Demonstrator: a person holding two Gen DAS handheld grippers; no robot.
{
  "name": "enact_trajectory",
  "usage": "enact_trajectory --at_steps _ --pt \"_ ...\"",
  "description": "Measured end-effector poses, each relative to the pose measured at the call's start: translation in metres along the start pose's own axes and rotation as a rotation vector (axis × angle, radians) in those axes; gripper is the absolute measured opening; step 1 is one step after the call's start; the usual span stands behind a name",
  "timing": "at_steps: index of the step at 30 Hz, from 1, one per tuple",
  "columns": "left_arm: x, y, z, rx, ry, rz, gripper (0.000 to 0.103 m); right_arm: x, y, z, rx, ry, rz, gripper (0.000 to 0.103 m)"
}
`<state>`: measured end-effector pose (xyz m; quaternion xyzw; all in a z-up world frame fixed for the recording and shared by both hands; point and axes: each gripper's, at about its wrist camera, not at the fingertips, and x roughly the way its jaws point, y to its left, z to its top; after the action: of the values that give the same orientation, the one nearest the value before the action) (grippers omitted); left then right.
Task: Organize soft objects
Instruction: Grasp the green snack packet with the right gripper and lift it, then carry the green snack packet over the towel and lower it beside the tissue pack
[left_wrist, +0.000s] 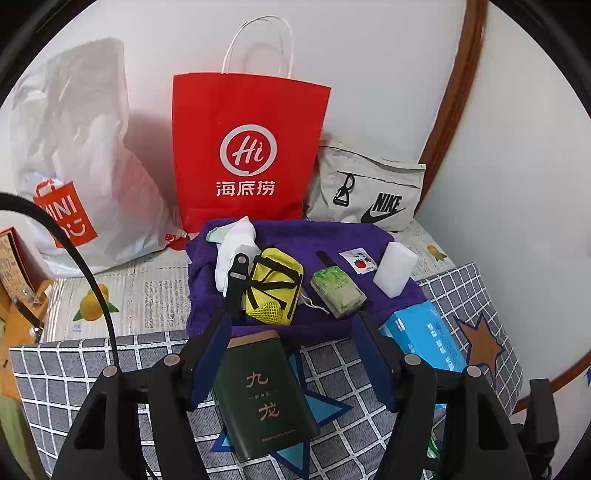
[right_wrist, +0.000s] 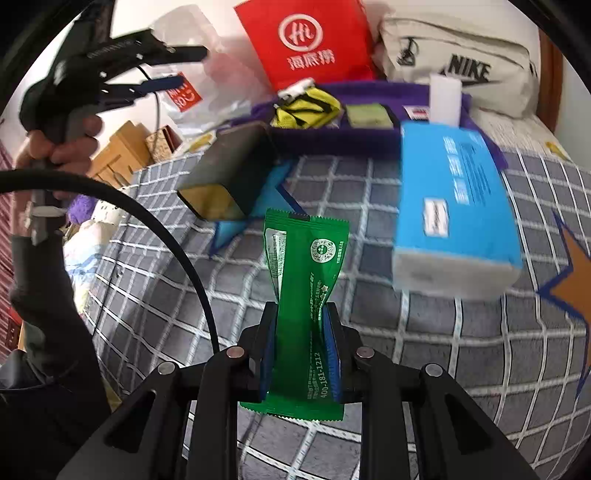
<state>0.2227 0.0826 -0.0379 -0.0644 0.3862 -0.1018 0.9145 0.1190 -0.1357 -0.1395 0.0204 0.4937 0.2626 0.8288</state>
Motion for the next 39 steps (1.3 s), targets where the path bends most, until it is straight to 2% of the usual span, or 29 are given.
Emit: enact_trajectory --at_steps 7,15,19,24,29,39 --pt "0.004 0.006 0.006 -0.001 -0.004 0.015 0.066 -0.016 -0.001 0.035 -0.033 -0.054 -0.003 0.024" --pt "0.016 0.018 0.023 -0.007 0.002 0.056 0.066 -0.031 -0.021 0.096 -0.054 -0.162 -0.055 0.024" --pt "0.03 0.019 0.035 -0.005 0.013 0.05 0.066 -0.021 -0.03 0.138 -0.065 -0.194 -0.065 0.024" --pt "0.047 0.015 0.049 0.025 0.024 0.043 0.066 0.009 -0.041 0.183 -0.068 -0.154 -0.094 0.025" --pt "0.064 0.014 0.052 0.033 0.035 0.042 0.066 0.044 -0.058 0.215 -0.073 -0.089 -0.185 0.025" --pt "0.086 0.023 0.049 0.024 0.087 0.036 0.066 0.102 -0.078 0.233 -0.071 0.06 -0.255 0.026"
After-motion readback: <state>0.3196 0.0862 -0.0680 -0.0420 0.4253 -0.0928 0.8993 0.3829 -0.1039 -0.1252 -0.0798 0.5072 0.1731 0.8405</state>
